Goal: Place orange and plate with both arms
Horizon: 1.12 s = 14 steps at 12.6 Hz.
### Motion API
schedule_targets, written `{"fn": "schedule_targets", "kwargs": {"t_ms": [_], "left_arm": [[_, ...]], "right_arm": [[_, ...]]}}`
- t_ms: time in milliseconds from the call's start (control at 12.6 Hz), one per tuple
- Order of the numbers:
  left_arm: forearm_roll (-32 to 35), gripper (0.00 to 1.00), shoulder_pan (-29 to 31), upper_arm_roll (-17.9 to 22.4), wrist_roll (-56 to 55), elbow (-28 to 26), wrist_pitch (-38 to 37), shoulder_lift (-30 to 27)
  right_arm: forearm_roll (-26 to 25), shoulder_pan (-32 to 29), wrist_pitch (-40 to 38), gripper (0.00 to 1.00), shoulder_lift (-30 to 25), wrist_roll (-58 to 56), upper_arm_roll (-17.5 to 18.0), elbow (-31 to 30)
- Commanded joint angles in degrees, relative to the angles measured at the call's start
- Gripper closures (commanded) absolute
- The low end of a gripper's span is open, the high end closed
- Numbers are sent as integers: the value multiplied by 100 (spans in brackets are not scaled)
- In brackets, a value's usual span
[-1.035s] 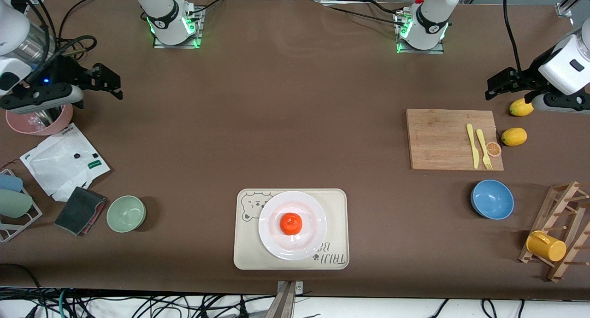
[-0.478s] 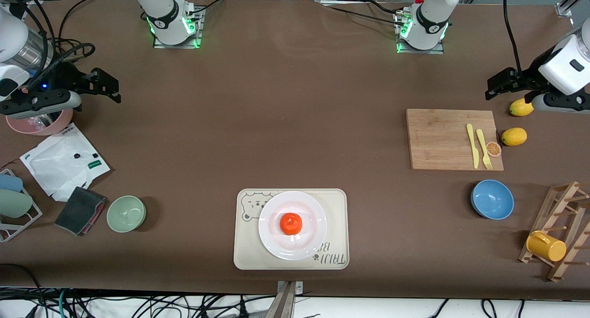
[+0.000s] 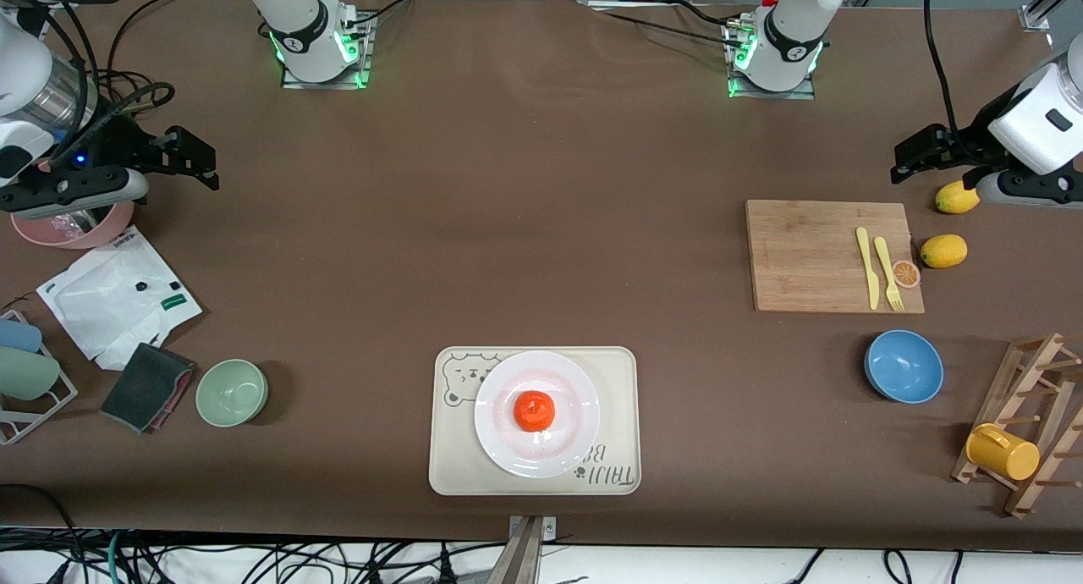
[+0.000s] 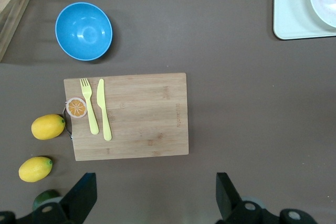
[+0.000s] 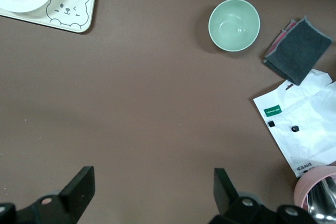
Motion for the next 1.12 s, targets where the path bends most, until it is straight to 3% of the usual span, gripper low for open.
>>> {"fn": "schedule_targets", "kwargs": {"t_ms": [0,1035], "left_arm": [[132,0,21,-27,8,128,-97,49],[132,0,21,-27,17,128,-97,58]], "right_arm": [[-83,-47,-244,0,46,79,-25,151],[-347,-30,-430,0,11,70,-122,229]]}}
